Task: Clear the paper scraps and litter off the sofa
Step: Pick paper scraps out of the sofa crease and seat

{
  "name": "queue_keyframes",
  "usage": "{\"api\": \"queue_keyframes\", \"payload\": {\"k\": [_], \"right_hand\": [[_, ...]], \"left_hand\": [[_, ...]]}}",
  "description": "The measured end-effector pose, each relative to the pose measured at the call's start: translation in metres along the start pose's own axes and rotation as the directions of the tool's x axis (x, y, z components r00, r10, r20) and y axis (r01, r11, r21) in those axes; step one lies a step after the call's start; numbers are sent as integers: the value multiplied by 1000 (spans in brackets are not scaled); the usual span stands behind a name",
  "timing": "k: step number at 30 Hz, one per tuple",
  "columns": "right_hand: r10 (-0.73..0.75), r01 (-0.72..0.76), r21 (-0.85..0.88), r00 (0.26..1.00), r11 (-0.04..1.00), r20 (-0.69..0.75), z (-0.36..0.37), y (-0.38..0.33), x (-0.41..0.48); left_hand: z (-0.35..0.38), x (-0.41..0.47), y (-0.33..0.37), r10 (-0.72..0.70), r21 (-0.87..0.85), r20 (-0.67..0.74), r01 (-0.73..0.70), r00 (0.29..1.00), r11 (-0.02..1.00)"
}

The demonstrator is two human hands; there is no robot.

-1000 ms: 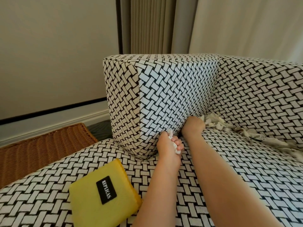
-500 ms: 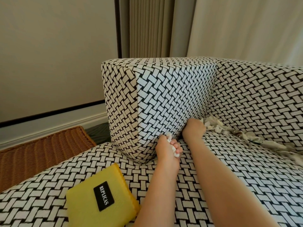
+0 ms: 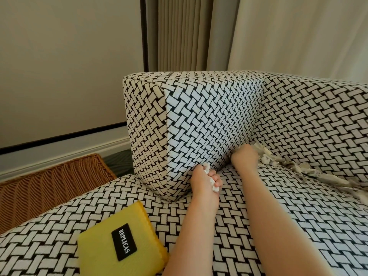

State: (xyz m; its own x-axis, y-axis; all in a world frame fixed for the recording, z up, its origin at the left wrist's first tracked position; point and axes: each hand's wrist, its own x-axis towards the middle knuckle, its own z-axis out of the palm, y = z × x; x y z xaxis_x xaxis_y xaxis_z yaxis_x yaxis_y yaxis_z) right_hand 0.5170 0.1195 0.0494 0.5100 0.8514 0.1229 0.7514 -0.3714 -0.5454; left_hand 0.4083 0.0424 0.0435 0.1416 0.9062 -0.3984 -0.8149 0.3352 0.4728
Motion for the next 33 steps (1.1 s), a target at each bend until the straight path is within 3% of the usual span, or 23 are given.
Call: {"api": "queue_keyframes", "payload": {"k": [3, 4, 6, 8, 10, 12, 19, 24, 26, 29, 31, 33], "right_hand": [[142, -175, 242, 979, 954, 148, -13, 9, 7], [170, -259, 412, 955, 873, 241, -18, 12, 8], [92, -406, 726, 897, 556, 431, -28, 20, 5], [-13, -505, 823, 850, 260, 526, -38, 30, -3], [-121, -566, 822, 813, 64, 570, -41, 40, -9], [-191, -600, 800, 786, -10, 588, -44, 46, -15], [-259, -650, 760, 731, 22, 632, -52, 49, -37], [-295, -743, 666, 651, -62, 699, -53, 50, -47], [-294, -749, 663, 637, -14, 713, -53, 52, -51], [-293, -714, 674, 614, 187, 732, -61, 51, -57], [-236, -626, 653, 620, 426, 748, -68, 50, -58], [-130, -444, 530, 666, 722, 734, -73, 47, -59]], "left_hand": [[1, 3, -2, -20, -28, -7, 20, 1000, 999], [2, 0, -2, -24, -22, -7, 24, 1000, 999], [3, -5, 0, -24, -6, -9, 24, 1000, 1000], [2, -8, -1, -16, -3, -15, 16, 1000, 1000], [0, -4, -1, -3, 9, -21, 3, 1000, 1000], [0, -4, 0, -9, 0, -25, 9, 1000, 1000], [6, -13, -3, -29, 76, -35, 31, 999, 997], [9, -18, -1, -48, 133, -36, 52, 998, 990], [10, -19, -2, -34, 206, -42, 42, 999, 978], [12, -17, -6, 2, 374, -67, 23, 998, 927], [13, -17, -6, 43, 478, -76, -1, 996, 879], [11, -17, -5, 109, 549, -53, -62, 993, 834]]}}
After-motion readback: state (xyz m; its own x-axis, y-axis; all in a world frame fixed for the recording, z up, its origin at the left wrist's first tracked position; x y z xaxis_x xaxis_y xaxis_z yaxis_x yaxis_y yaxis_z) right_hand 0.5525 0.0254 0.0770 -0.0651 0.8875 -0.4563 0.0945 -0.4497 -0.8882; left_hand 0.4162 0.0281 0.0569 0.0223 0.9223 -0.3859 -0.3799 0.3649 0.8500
